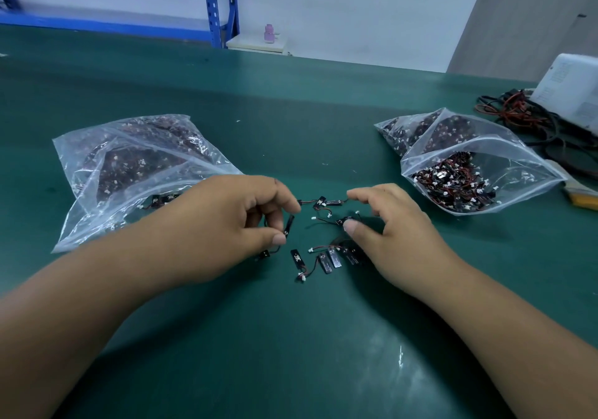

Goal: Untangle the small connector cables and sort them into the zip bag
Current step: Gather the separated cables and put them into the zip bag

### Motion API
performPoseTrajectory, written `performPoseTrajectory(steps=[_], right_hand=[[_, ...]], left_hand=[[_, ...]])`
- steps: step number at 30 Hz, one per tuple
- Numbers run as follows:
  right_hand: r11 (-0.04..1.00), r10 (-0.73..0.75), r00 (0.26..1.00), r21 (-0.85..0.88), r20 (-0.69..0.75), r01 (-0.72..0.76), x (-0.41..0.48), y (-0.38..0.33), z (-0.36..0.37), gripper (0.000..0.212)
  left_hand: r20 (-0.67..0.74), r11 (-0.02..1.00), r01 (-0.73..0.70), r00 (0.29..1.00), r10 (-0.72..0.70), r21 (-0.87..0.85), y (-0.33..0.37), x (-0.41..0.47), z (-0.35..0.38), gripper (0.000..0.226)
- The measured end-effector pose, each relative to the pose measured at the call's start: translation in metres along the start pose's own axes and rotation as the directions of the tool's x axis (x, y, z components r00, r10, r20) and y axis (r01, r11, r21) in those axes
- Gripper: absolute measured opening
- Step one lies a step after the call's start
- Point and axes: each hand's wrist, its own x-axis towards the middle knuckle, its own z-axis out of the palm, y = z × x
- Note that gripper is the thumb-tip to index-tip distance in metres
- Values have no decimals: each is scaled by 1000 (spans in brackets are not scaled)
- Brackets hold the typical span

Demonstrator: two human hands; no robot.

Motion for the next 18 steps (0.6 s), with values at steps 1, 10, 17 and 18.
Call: performPoseTrajectory(steps=[1,10,17,18], right_hand=[[998,5,999,60,-41,-3,1,1,0,31],[858,-371,927,364,-49,362,-22,-41,-8,15],[824,-236,967,547,100,144,-27,-49,0,34],[831,-218,971,540,97,133,-27,-48,1,35]], left_hand=[[-26,999,-19,999,18,-45,2,-1,2,32],[-146,928,-177,980,135,-329,14,-4,21,27],[-158,901,-106,987,42,-422,16,-4,24,24],[-157,900,-100,987,35,-425,17,-4,25,23]])
